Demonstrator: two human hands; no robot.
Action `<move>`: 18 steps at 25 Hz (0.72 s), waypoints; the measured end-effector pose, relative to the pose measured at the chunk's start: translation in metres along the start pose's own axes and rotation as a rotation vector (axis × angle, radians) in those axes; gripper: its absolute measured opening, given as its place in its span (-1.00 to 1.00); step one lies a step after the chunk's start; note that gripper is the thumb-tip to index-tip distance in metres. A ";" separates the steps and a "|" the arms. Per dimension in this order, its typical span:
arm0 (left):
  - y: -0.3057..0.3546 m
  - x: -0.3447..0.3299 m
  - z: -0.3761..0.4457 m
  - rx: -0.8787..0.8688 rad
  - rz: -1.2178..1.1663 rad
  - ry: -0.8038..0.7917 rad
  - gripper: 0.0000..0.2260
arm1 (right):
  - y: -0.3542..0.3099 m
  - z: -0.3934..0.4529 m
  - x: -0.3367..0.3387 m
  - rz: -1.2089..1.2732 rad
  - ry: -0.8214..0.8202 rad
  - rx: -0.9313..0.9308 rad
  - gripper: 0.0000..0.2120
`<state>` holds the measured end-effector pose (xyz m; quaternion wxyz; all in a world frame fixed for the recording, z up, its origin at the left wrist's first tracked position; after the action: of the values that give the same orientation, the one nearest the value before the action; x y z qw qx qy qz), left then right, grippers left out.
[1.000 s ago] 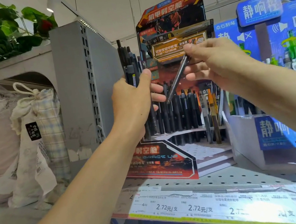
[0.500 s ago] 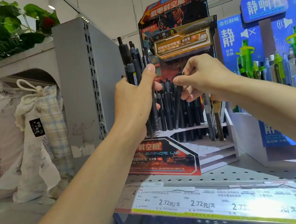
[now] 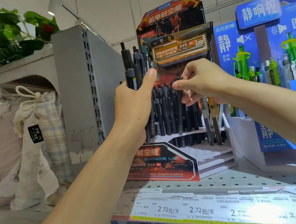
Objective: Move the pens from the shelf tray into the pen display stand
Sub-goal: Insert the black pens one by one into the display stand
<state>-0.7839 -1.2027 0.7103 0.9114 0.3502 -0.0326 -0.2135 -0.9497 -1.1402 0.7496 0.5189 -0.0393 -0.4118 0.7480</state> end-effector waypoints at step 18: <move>0.002 0.012 0.000 -0.039 -0.040 0.060 -0.82 | -0.001 -0.004 -0.031 -0.104 -0.254 -0.013 -0.73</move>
<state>-0.7719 -1.2066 0.7109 0.9142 0.3392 0.0059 -0.2219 -0.9328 -1.1633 0.7364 0.5005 0.0739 -0.4808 0.7162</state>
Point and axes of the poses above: each hand's wrist, its own z-axis towards the middle knuckle, its own x-axis out of the back of the hand, y = z × x, the point moved 1 cm from there along z, towards the middle knuckle, and after that the axes turned 6 degrees about -x, right-handed, at the moved point
